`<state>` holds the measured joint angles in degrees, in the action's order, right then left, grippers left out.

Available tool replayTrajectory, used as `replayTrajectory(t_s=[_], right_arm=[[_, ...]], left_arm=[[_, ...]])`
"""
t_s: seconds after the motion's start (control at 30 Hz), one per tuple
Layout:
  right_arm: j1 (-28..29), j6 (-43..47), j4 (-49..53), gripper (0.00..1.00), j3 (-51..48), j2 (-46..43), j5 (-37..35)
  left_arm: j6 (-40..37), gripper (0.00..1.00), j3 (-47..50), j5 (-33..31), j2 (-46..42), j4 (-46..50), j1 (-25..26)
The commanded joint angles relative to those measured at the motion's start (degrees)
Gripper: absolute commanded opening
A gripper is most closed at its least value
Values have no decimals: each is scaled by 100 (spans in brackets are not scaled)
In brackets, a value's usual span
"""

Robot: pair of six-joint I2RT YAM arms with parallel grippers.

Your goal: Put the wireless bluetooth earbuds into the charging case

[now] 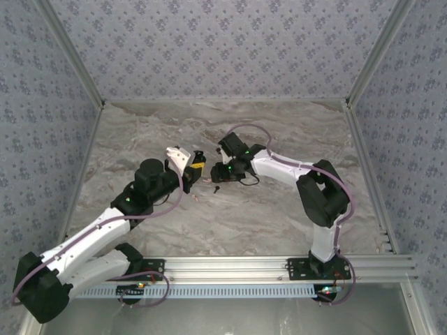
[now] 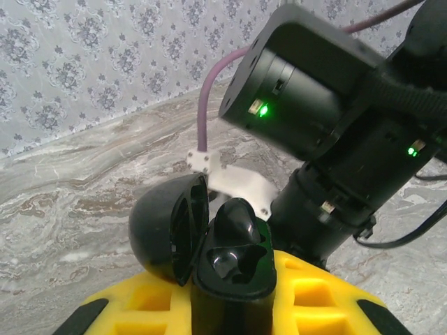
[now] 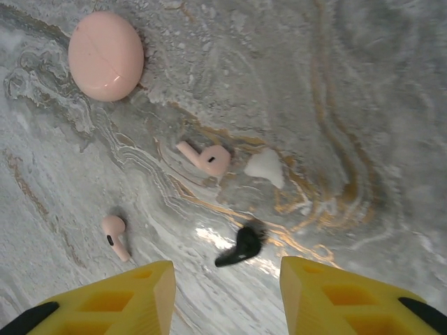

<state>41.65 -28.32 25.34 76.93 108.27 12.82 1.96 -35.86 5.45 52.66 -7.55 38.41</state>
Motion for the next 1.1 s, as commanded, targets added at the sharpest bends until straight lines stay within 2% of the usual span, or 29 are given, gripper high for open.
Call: replayTrajectory(t_s=[0.0, 0.37, 1.07], right_arm=[[115, -422, 416, 43, 337, 280, -215], [408, -728, 1042, 39, 785, 734, -799], [536, -886, 1396, 36, 1104, 1235, -1073]], left_arm=[[-38, 11, -1, -96, -141, -18, 40], [-23, 11, 62, -115, -185, -69, 37], [-22, 12, 70, -132, -204, -111, 38]])
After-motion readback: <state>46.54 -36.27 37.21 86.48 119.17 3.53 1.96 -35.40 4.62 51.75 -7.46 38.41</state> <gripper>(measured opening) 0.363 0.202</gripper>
